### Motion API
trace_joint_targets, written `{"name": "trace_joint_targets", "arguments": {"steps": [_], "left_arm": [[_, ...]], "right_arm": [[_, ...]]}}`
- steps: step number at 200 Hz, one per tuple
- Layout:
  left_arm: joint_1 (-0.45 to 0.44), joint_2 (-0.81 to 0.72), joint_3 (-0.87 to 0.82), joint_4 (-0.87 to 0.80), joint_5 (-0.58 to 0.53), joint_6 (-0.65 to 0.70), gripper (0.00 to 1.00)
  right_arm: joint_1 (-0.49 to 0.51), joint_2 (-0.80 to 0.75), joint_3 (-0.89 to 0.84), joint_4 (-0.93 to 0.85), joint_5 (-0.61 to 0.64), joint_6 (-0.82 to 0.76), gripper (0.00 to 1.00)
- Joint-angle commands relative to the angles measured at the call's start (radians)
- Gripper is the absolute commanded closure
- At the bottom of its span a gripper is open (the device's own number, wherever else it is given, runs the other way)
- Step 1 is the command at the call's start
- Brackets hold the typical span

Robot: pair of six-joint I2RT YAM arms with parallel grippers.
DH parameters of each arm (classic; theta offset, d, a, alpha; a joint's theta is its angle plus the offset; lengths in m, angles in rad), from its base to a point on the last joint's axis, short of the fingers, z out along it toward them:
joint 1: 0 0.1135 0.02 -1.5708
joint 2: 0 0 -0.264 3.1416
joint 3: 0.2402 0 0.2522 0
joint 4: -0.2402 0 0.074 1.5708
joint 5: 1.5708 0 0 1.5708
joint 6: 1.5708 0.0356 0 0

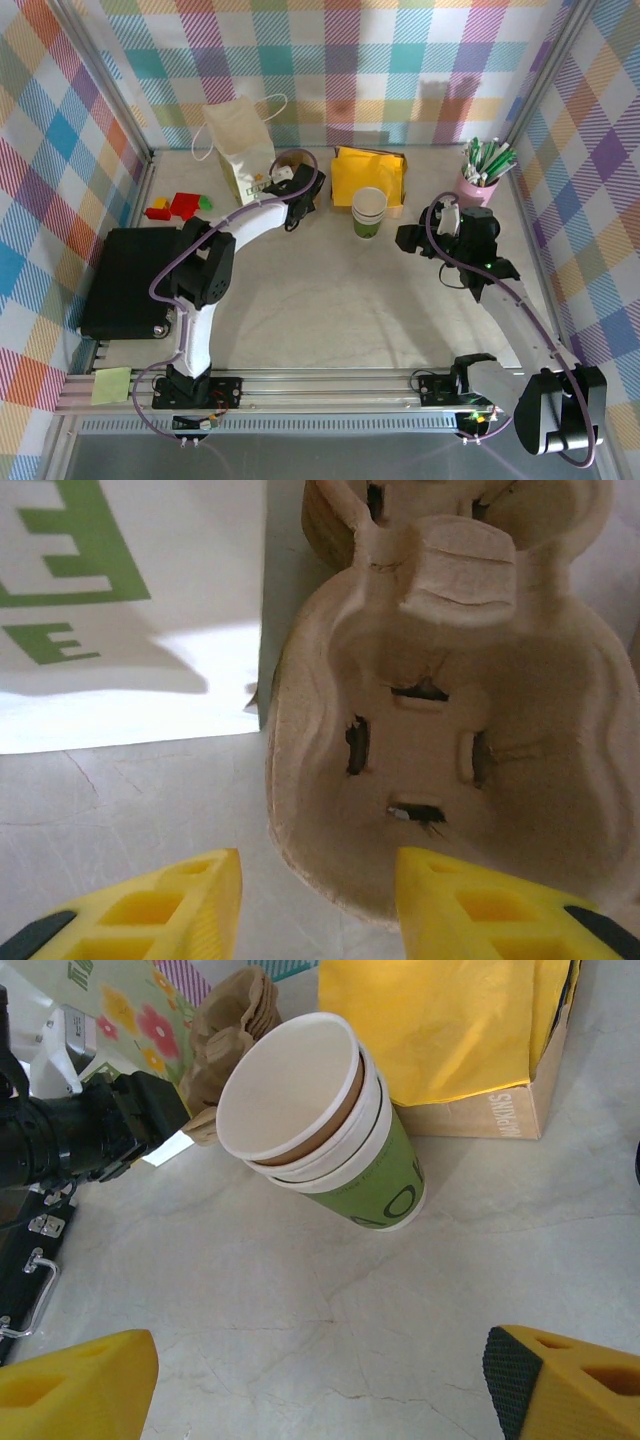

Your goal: Pack the takeout coffee

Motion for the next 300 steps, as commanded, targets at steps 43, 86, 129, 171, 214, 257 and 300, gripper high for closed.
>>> {"name": "trace_joint_targets", "arguments": {"steps": [43,86,129,171,214,257,300], "left_arm": [[0.023,0.058,0.089,-0.014,-0.028,-0.019,0.58],[0.029,0.069,0.102,-0.011,-0.023,-0.017,0.58],[0.036,0.083,0.115,-0.009,-0.007,-0.021,0.60],[0.036,0.088,0.112,-0.015,-0.011,-0.021,0.60],[0.039,0.087,0.112,-0.008,-0.006,-0.013,0.69],[0.040,0.079,0.109,-0.006,-0.004,-0.005,0.79],[0.045,0.045,0.089,0.014,0.009,0.015,0.93]], "right_arm": [[0.008,0.016,0.004,0.015,0.003,-0.016,0.14],[0.009,0.015,0.006,0.008,0.006,-0.021,0.14],[0.010,0.019,0.007,0.008,0.006,-0.022,0.14],[0.010,0.020,0.007,0.007,0.008,-0.025,0.14],[0.009,0.018,0.007,0.004,0.011,-0.026,0.14],[0.009,0.016,0.006,0.004,0.014,-0.030,0.14],[0.010,0.015,0.004,0.005,0.016,-0.029,0.14]]}}
